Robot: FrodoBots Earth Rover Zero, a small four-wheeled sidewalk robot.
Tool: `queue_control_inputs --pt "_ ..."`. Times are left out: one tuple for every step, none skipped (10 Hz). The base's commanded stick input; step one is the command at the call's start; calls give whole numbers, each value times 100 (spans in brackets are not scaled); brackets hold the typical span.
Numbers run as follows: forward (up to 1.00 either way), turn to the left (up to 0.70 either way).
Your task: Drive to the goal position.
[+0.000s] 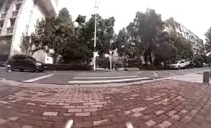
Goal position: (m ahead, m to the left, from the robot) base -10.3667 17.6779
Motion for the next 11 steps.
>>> queue_control_inputs --pt "70 0" --pt "70 1" --pt "70 13" --pt "70 12" --pt "70 5" --pt "70 0" --pt "70 0" --pt "70 2" --pt "70 9" --pt "70 10" --pt "70 1"
